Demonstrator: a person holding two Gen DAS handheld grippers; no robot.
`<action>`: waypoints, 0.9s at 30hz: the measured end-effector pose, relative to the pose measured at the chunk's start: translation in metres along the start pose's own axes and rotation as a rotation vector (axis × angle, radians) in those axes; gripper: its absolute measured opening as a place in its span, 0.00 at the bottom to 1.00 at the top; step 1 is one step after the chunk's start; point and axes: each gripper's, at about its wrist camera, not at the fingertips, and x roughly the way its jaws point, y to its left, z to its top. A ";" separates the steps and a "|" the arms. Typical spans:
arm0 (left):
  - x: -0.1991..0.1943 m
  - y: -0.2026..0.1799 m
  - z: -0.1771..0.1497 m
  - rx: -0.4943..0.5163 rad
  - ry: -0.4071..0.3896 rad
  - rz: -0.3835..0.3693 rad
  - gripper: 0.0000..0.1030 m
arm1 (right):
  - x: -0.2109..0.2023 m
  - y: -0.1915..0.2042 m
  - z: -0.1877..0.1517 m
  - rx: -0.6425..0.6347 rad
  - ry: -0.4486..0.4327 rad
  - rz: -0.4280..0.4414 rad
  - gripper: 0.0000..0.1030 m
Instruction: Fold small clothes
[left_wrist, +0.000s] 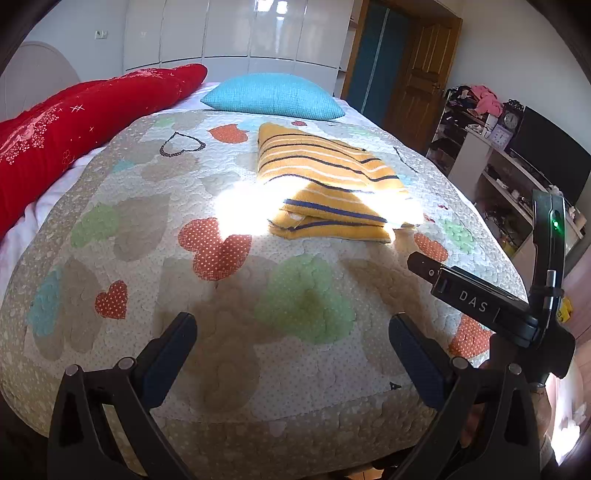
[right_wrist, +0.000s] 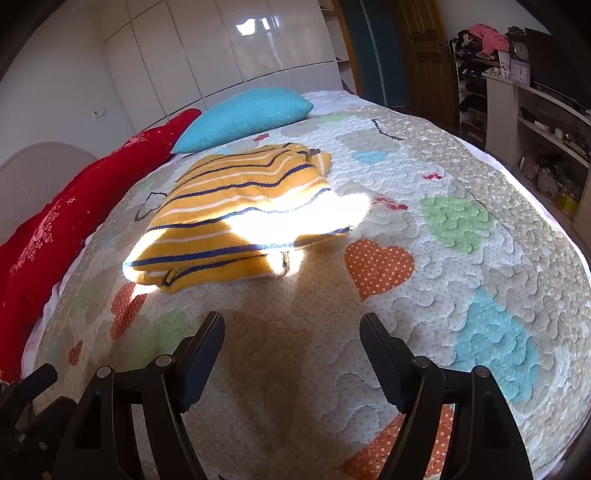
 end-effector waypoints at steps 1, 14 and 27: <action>0.000 0.000 0.000 -0.001 0.001 -0.002 1.00 | 0.001 0.000 0.000 -0.001 0.001 0.000 0.78; -0.001 0.011 0.005 -0.034 -0.012 0.047 1.00 | 0.004 0.002 -0.001 -0.003 0.009 0.000 0.78; 0.009 0.052 0.008 -0.138 0.022 0.197 1.00 | 0.001 0.021 -0.006 -0.097 -0.012 -0.015 0.80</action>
